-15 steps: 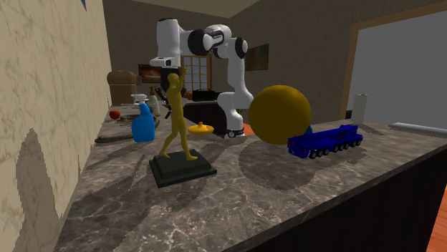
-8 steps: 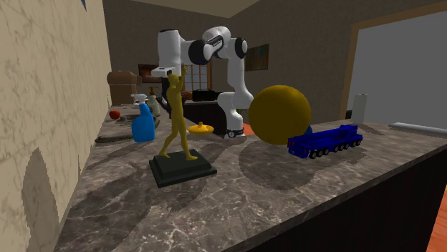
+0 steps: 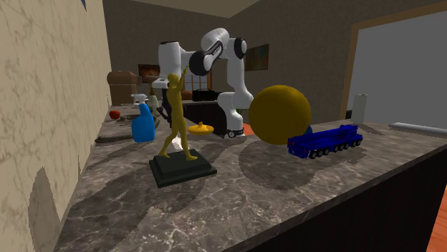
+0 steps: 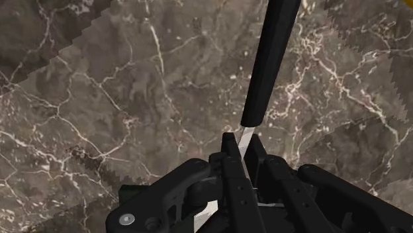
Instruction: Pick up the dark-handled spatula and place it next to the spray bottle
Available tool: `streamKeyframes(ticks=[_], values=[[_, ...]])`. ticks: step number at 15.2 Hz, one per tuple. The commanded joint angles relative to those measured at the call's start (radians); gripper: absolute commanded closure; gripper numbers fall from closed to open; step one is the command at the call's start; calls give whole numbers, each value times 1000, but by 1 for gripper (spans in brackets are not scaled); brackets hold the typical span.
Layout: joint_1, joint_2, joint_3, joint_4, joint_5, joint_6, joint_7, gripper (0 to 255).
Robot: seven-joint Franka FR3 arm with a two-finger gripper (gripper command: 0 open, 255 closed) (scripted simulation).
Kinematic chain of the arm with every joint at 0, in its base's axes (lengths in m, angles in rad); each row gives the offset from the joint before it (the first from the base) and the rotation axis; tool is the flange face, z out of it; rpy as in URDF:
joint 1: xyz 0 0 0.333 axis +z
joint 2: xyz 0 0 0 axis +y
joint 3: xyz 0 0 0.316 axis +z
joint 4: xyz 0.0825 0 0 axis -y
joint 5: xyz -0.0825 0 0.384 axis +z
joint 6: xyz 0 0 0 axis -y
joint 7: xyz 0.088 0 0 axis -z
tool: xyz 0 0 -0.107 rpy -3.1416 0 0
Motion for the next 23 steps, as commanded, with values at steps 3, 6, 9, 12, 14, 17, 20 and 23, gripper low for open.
streamKeyframes(ticks=[3,6,9,12,14,17,20,23], values=[[-1,18,-1,-34,1,52,1,255],[-1,35,-1,-56,2,91,2,255],[-2,54,-1,-75,3,130,2,255],[-3,75,-2,-93,5,168,2,255],[-3,90,-2,-104,6,194,3,255],[-3,102,-1,-112,7,214,3,255],[-3,102,-2,-112,7,214,3,255],[-3,102,-2,-112,7,214,3,255]])
